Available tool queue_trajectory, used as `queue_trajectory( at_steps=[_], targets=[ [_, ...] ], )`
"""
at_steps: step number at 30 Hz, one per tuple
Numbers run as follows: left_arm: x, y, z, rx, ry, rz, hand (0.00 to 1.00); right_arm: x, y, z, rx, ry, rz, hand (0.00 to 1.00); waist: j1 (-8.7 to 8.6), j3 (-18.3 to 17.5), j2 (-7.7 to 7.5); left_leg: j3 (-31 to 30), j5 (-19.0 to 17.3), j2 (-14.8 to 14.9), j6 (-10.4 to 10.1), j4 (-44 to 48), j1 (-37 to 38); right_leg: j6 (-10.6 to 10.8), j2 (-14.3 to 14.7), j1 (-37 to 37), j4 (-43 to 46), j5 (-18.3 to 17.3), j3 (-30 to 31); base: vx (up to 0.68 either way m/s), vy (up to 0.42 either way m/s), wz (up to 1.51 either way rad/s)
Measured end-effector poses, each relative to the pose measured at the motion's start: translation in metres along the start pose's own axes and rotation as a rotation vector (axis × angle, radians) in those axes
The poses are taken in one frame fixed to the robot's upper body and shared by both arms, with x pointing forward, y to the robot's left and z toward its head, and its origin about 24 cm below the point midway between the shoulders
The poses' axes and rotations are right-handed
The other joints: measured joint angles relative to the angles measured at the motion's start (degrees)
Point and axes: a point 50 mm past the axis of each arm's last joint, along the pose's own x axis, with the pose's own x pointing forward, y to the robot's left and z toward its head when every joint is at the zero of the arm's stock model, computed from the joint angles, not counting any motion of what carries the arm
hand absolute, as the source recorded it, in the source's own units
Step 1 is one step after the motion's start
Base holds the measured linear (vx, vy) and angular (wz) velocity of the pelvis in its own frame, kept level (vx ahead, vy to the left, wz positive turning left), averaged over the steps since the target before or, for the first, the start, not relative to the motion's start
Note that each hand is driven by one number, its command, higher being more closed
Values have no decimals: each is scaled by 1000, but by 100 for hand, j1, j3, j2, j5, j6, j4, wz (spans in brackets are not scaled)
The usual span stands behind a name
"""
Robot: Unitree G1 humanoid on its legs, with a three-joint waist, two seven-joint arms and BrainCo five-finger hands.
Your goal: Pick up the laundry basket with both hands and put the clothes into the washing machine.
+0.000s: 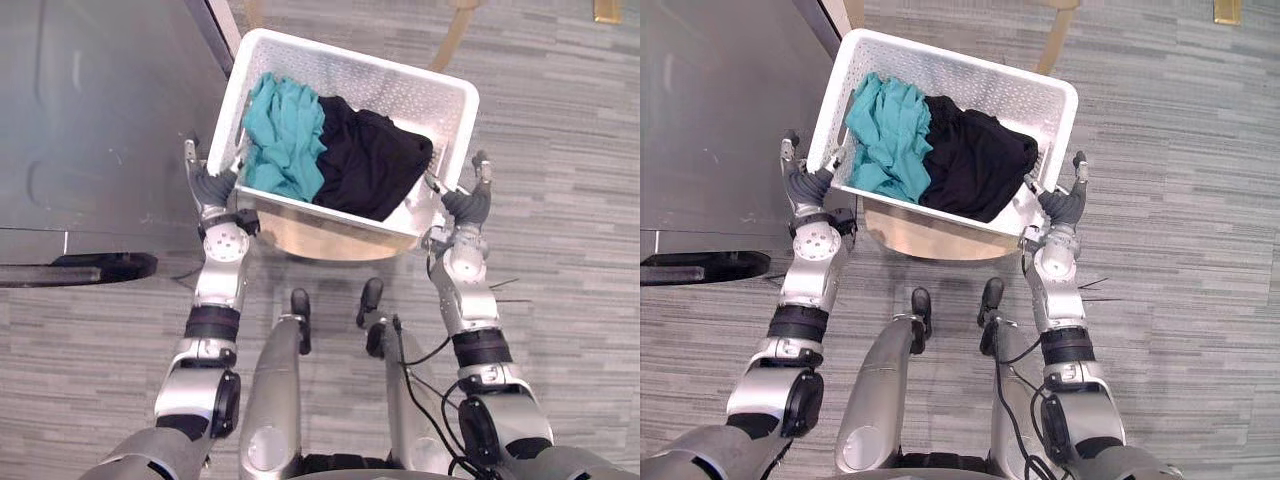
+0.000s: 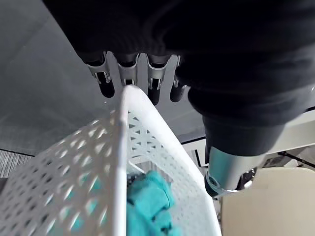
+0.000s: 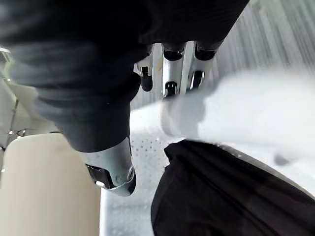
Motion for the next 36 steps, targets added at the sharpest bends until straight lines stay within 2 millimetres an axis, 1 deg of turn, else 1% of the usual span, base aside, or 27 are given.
queue_trajectory(
  at_steps=[2, 3, 4, 6, 7, 9, 12, 15, 16, 17, 18, 19, 20, 21, 22, 23, 24, 25, 26, 27, 28, 29, 30, 33, 34, 35, 36],
  targets=[
    [-10, 8, -11, -9, 33, 22, 0, -5, -8, 6, 12, -40, -2, 0, -2, 0, 0, -20, -4, -14, 2, -70, 67, 17, -2, 84, -25, -60, -9, -48, -30, 12],
    [-16, 18, -21, -10, 62, 54, 0, -9, -14, 5, 11, -51, -13, 0, 0, 0, 0, -29, -6, -12, 3, -92, 134, 7, 2, 143, -29, -75, -20, -33, -38, 7],
    [-23, 30, -32, -2, 91, 85, 0, -12, -22, 3, 8, -49, -33, 0, 12, -1, 1, -27, -6, -13, 3, -127, 227, -19, -1, 223, -32, -120, -30, -26, -39, 5],
    [-34, 49, -44, 5, 124, 131, 0, -19, -32, -1, -2, -36, -46, 0, 11, -4, 5, -32, -8, -9, 1, -162, 336, -57, -1, 323, -31, -158, -47, -9, -32, 5],
    [-44, 58, -51, 5, 144, 151, 0, -25, -42, -5, -17, -27, -58, 0, 23, -4, 7, -30, -11, -8, -4, -188, 411, -74, 0, 392, -29, -188, -52, 1, -35, 6],
    [-58, 71, -60, 19, 171, 165, 0, -35, -57, -11, -48, -6, -78, 0, 57, -10, 16, -30, -27, -8, -32, -256, 548, -87, -2, 519, -39, -228, -73, 19, -35, 7],
    [-79, 79, -71, 18, 212, 156, 0, -51, -75, -21, -89, 40, -92, 0, 154, -26, 46, -15, -30, -12, -37, -364, 779, -66, -9, 708, -42, -290, -79, 42, -23, 4],
    [-96, 80, -79, 8, 244, 111, 0, -67, -85, -29, -118, 80, -80, 0, 168, -49, 68, -8, -37, -18, -52, -470, 1026, -46, -15, 933, -52, -342, -125, 66, -18, 10],
    [-107, 81, -86, 12, 280, 82, 0, -76, -92, -36, -143, 115, -78, 0, 170, -154, 94, -12, -35, -20, -47, -518, 1131, -40, -21, 1026, -54, -375, -147, 121, -21, 14],
    [-123, 83, -96, 5, 337, 52, 0, -92, -104, -47, -176, 180, -82, 0, 166, -422, 153, -20, -41, -20, -55, -556, 1222, -22, -36, 1132, -57, -442, -202, 107, -17, 15],
    [-127, 83, -99, 6, 352, 47, 0, -96, -106, -50, -186, 197, -86, 0, 165, -482, 166, -18, -43, -20, -56, -572, 1252, -21, -47, 1168, -64, -458, -223, 180, -11, 24],
    [-140, 85, -110, 0, 409, 30, 0, -112, -117, -63, -223, 271, -93, 0, 148, -659, 209, -12, -43, -33, -55, -698, 1463, 14, -61, 1370, -105, -523, -267, 110, -2, 18],
    [-145, 86, -115, 2, 437, 17, 0, -120, -121, -69, -236, 311, -92, 0, 164, -727, 213, -2, -43, -42, -56, -768, 1593, 19, -66, 1475, -125, -552, -268, 162, -16, 17],
    [-160, 91, -131, 14, 515, -4, 0, -139, -129, -86, -268, 411, -78, 0, 159, -937, 211, -8, -50, -57, -59, -908, 1782, 28, -71, 1663, -163, -622, -283, 103, -22, 8],
    [-173, 95, -144, 22, 592, -16, 0, -153, -134, -99, -299, 490, -63, 0, 157, -1110, 217, -18, -51, -79, -60, -1014, 1917, 59, -85, 1772, -207, -671, -309, 125, -23, 12],
    [-181, 97, -152, 29, 638, -25, 0, -161, -137, -107, -315, 537, -53, 0, 139, -1192, 227, -26, -50, -90, -60, -1078, 2002, 66, -97, 1851, -233, -689, -330, 130, -13, 14],
    [-201, 99, -170, 49, 753, -50, 0, -179, -145, -125, -347, 651, -39, 0, 130, -1372, 256, -51, -48, -103, -62, -1198, 2210, 82, -102, 2049, -286, -711, -373, 129, -10, 15],
    [-215, 102, -181, 64, 834, -61, 0, -192, -149, -136, -368, 729, -34, 0, 127, -1506, 268, -106, -47, -118, -64, -1285, 2354, 102, -108, 2190, -342, -737, -411, 127, -8, 16],
    [-222, 103, -187, 71, 872, -68, 0, -199, -151, -142, -376, 769, -31, 0, 129, -1568, 273, -127, -42, -128, -71, -1335, 2439, 115, -111, 2272, -361, -750, -430, 111, -1, 19],
    [-236, 107, -195, 89, 941, -69, 0, -214, -154, -151, -383, 846, -27, 0, 130, -1642, 270, -175, -39, -152, -77, -1412, 2617, 149, -128, 2447, -386, -797, -467, 87, 7, 24],
    [-245, 109, -200, 103, 990, -71, 0, -223, -154, -157, -387, 893, -21, 0, 131, -1707, 266, -238, -25, -192, -95, -1488, 2722, 156, -165, 2561, -409, -835, -534, 72, 8, 31],
    [-250, 110, -203, 108, 1016, -74, 0, -227, -155, -160, -389, 917, -15, 0, 124, -1771, 265, -297, -15, -220, -109, -1525, 2739, 170, -193, 2597, -414, -857, -591, 70, 7, 56],
    [-257, 112, -206, 115, 1050, -88, 0, -236, -156, -165, -395, 964, -12, 0, 112, -1828, 261, -495, 7, -301, -139, -1562, 2770, 214, -294, 2708, -390, -932, -780, 50, 6, 71],
    [-261, 113, -208, 141, 1065, -103, 0, -245, -157, -170, -398, 1014, -18, 0, 96, -1871, 235, -830, 38, -443, -193, -1539, 2681, 257, -500, 2814, -266, -1060, -1180, 33, 7, 86],
    [-259, 115, -208, 149, 1062, -105, 0, -246, -158, -171, -399, 1027, -22, 0, 113, -1888, 207, -789, 8, -413, -235, -1528, 2574, 260, -606, 2821, -248, -1068, -1398, 14, 9, 80],
    [-259, 115, -208, 157, 1063, -109, 0, -242, -156, -172, -396, 1019, -24, 0, 103, -1887, 195, -516, 5, -287, -232, -1516, 2504, 259, -673, 2839, -251, -1067, -1542, 15, -11, 103],
    [-261, 116, -210, 165, 1078, -112, 0, -240, -156, -174, -398, 1024, -26, 0, 48, -1850, 123, 4, 16, -37, -243, -1457, 2441, 264, -787, 2880, -245, -1065, -1722, 10, -5, 88]
  ],
)
